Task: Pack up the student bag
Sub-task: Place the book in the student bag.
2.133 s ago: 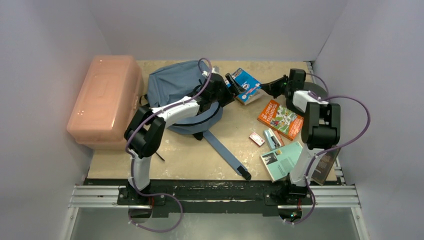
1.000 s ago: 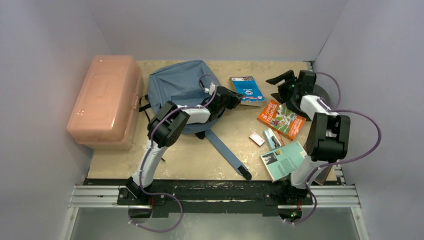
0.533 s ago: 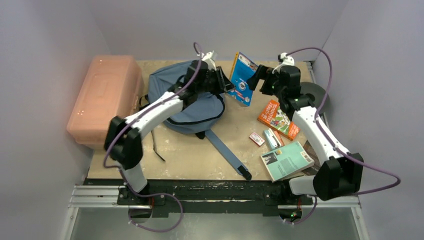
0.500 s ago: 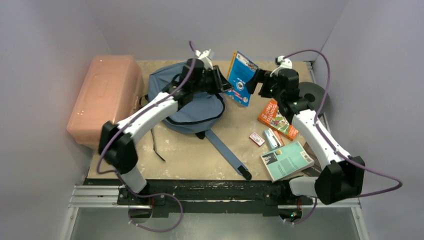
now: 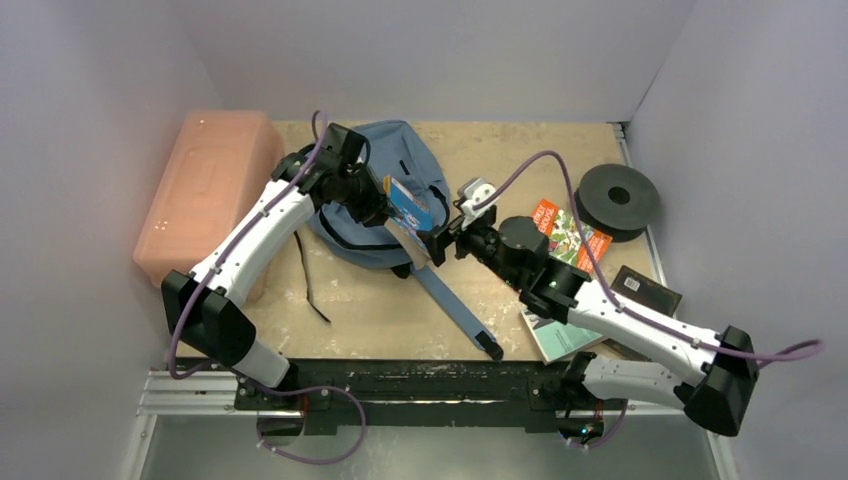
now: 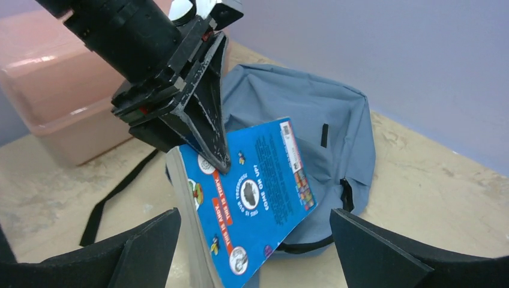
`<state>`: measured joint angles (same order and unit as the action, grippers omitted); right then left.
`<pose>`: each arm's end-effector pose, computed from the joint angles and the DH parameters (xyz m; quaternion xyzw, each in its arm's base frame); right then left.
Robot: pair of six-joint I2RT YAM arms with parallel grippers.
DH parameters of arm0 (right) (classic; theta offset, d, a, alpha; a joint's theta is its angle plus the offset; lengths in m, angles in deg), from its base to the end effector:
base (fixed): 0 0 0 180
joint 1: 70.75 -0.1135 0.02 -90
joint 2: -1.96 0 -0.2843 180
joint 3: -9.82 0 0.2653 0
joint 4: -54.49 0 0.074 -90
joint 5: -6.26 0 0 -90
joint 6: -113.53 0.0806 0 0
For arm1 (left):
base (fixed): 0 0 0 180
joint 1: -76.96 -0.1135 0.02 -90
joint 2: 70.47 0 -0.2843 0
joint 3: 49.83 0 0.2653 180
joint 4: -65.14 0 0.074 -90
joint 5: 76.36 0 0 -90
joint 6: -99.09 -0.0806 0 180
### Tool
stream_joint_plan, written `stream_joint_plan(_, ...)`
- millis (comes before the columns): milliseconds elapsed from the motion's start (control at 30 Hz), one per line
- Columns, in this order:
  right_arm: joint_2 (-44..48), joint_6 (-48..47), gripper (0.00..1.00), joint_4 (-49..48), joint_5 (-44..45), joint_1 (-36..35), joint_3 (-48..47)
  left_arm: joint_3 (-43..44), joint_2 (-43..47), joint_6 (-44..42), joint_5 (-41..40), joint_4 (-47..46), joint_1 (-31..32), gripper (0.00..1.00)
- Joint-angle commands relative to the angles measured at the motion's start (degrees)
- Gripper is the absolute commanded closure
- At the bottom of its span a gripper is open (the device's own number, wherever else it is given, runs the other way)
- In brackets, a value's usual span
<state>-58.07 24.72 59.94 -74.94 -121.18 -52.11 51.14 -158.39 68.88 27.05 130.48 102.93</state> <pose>0.1984 0.2207 0.3591 -0.2549 0.6824 0.2470 0.6391 0.3167 -0.1750 0.3369 -0.2373 0.9102 -0.2994 0.1600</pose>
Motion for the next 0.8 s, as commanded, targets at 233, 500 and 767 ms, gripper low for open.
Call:
stream_joint_plan(233, -15.9, -15.7, 0.02, -13.0, 23.5, -15.2, -5.6, 1.3, 3.4, 10.0, 2.7, 3.5, 0.3, 1.0)
stream_joint_plan(500, -28.7, -24.6, 0.16, -18.6, 48.5, -18.5, -10.2, -0.6, 4.6, 11.4, 3.9, 3.9, 0.3, 1.0)
stream_joint_plan(767, -24.2, -19.8, 1.0, -23.4, 50.7, -17.8, -5.2, 2.5, 5.6, -3.3, 0.3, 0.9, 0.0, 0.79)
